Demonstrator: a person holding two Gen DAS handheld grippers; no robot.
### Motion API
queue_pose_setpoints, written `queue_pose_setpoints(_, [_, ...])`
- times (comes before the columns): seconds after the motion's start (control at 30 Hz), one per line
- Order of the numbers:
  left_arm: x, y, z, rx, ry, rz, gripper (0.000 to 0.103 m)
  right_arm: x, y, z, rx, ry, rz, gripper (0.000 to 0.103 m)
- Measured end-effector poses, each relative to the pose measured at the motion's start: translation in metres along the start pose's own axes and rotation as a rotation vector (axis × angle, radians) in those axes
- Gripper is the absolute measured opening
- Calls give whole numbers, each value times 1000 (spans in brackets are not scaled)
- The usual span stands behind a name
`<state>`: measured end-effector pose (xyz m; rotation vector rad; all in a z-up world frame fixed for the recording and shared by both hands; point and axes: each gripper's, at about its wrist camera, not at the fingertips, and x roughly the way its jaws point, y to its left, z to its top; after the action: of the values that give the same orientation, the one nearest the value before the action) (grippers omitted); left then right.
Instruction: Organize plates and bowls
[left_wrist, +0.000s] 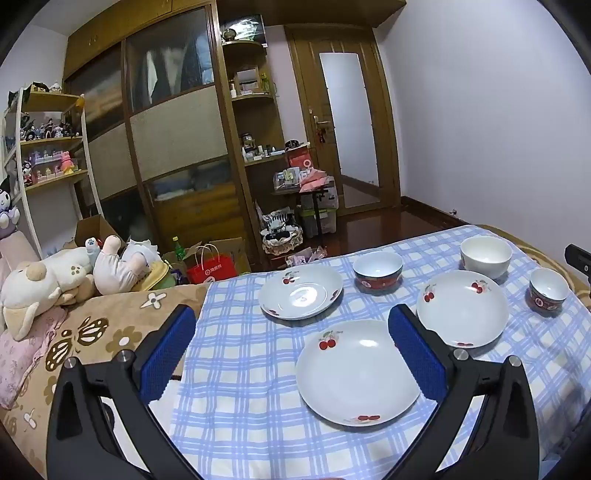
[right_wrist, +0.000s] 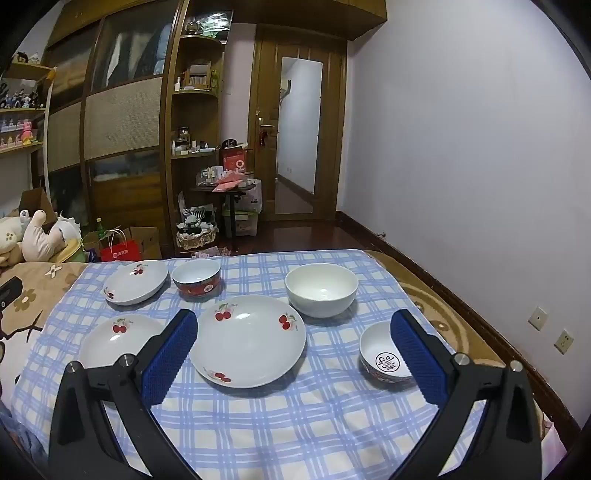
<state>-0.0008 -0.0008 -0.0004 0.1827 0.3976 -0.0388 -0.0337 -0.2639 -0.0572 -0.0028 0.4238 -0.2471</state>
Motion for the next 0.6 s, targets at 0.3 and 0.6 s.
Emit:
queue_pose_setpoints(0.3, [8, -5, -6, 2, 10, 9, 102, 0, 0, 0, 0, 6, -3, 103])
queue_pose_setpoints(0.6, [-2, -3, -2, 21, -3, 9, 102, -1, -1, 1, 3, 8, -8, 103])
